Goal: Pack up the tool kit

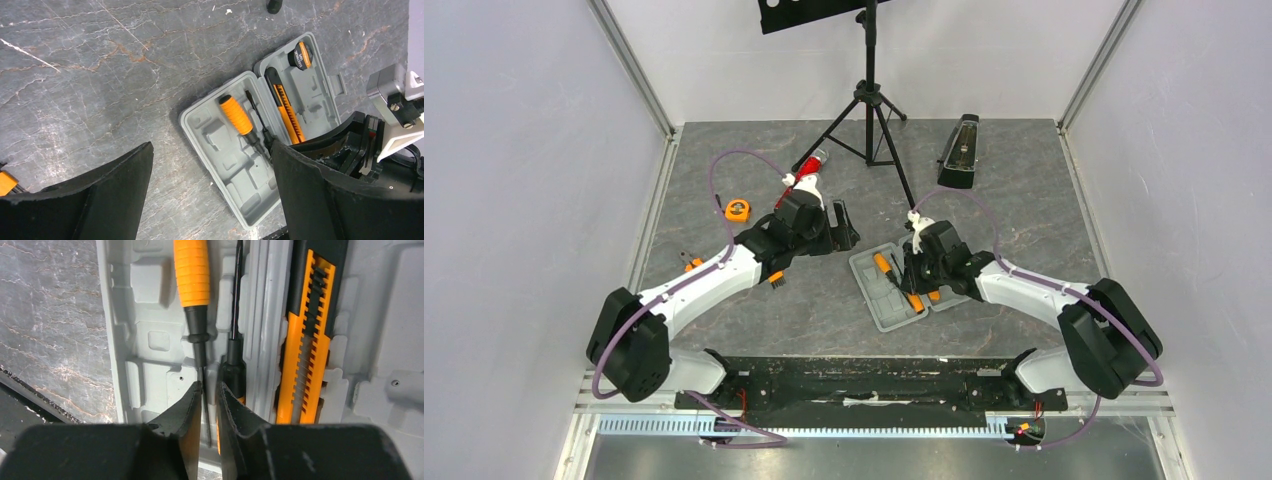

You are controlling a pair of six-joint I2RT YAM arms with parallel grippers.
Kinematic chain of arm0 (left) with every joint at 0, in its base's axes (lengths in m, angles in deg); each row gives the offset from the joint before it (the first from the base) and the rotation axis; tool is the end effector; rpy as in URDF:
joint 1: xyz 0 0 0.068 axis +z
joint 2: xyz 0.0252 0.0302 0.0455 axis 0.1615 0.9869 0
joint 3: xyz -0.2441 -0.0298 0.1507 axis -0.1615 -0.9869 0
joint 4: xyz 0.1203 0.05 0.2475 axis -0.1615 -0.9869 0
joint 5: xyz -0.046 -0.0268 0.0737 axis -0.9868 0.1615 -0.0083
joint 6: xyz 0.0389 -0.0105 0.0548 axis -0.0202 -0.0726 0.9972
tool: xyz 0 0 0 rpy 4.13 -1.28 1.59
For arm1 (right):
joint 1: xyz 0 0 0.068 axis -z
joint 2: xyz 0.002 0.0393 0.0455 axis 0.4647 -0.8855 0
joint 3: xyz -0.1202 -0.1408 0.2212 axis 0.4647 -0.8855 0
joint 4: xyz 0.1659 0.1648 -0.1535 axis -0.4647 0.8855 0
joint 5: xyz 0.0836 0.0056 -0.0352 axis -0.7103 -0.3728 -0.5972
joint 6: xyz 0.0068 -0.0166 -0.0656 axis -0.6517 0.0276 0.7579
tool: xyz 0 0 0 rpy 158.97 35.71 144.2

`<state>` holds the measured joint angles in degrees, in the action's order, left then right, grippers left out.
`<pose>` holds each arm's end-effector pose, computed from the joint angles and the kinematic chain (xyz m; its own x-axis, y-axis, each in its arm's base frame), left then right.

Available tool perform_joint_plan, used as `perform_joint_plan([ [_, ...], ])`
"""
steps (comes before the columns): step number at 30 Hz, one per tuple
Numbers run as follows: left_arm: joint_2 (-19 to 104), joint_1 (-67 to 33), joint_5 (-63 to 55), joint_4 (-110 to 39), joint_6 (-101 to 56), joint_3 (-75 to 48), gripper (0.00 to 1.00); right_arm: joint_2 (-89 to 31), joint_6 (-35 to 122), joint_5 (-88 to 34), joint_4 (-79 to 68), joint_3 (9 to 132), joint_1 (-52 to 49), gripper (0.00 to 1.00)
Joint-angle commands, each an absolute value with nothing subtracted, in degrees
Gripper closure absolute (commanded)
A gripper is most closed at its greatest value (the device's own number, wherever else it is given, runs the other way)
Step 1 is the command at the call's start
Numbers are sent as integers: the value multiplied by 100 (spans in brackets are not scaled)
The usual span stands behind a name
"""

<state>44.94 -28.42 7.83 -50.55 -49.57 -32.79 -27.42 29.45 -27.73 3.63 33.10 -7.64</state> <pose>0.2601 -0.1969 0.2525 -0.7360 -0.2190 -0.6406 0.1438 0.8741 -0.4640 0.2293 0.1726 0.1585 -0.8253 -0.1544 -0.5431 -0.3798 0.8636 0.3316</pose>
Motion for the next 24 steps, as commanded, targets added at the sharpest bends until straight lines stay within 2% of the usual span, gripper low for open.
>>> perform_joint_plan([
  [1,4539,-2850,615,-4824,-5231,-3243,7,-2585,2916,-2921,161,3409,-823,79],
  [11,4747,-2858,105,-4780,-5341,-3141,11,-2391,2990,-3014,214,3408,-826,77],
  [19,5428,-3011,-428,-4701,-5495,-2642,31,-2254,3249,-2934,387,3355,-825,78],
  [24,6006,-3128,-675,-4701,-5608,-2290,34,-2086,3344,-2942,387,3179,-816,78],
])
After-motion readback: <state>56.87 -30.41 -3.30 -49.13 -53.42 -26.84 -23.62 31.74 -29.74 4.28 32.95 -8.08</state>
